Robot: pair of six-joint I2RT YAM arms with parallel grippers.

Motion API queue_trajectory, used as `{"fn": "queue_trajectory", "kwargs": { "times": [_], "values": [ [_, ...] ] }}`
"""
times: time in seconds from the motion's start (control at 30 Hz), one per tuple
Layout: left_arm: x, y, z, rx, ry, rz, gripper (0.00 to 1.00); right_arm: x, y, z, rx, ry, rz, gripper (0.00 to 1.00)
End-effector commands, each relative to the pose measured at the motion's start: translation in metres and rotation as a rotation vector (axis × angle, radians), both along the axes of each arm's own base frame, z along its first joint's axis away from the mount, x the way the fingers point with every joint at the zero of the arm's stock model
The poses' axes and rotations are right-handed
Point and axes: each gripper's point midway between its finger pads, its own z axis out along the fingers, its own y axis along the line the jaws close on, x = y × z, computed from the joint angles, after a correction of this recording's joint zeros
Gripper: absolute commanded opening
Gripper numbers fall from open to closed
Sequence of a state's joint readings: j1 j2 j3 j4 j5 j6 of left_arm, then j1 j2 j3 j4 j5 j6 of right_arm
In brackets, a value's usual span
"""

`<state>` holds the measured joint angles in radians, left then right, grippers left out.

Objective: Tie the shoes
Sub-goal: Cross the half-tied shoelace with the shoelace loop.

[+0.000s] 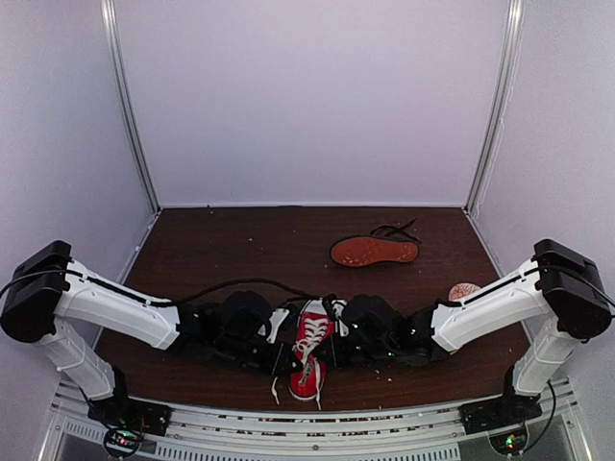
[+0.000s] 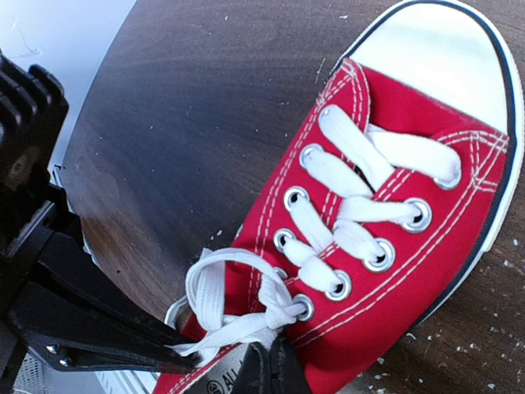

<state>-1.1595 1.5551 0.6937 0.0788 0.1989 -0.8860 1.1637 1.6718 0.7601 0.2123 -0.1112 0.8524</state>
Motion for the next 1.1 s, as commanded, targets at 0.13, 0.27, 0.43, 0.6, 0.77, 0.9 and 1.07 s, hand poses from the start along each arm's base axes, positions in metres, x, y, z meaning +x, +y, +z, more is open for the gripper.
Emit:
{"fn": "queue_trajectory", "kwargs": {
  "times": [0.13, 0.27, 0.43, 0.6, 0.77, 0.9, 1.07],
  "values": [
    [0.007, 0.006, -0.008, 0.093, -0.025, 0.023, 0.00, 0.008, 0.000, 0.017, 0.038, -0.056, 0.009, 0.00],
    [0.010, 0.008, -0.005, 0.101, -0.037, 0.036, 0.00, 0.005, 0.006, 0.017, 0.048, -0.052, 0.039, 0.00],
    [0.019, 0.015, 0.008, 0.102, -0.075, 0.094, 0.00, -0.004, 0.013, 0.018, 0.075, -0.045, 0.089, 0.00],
    [0.021, 0.018, 0.017, 0.080, -0.080, 0.097, 0.02, -0.012, 0.015, 0.025, 0.084, -0.077, 0.121, 0.00],
    [0.015, 0.014, 0.009, 0.089, -0.052, 0.056, 0.00, -0.009, 0.012, 0.029, 0.094, -0.095, 0.099, 0.00],
    [0.012, 0.011, 0.003, 0.101, -0.037, 0.033, 0.00, -0.005, 0.013, 0.040, 0.110, -0.120, 0.090, 0.00],
    [0.011, 0.012, -0.007, 0.141, -0.028, 0.020, 0.00, -0.003, 0.015, 0.044, 0.102, -0.137, 0.094, 0.00]
  ]
}}
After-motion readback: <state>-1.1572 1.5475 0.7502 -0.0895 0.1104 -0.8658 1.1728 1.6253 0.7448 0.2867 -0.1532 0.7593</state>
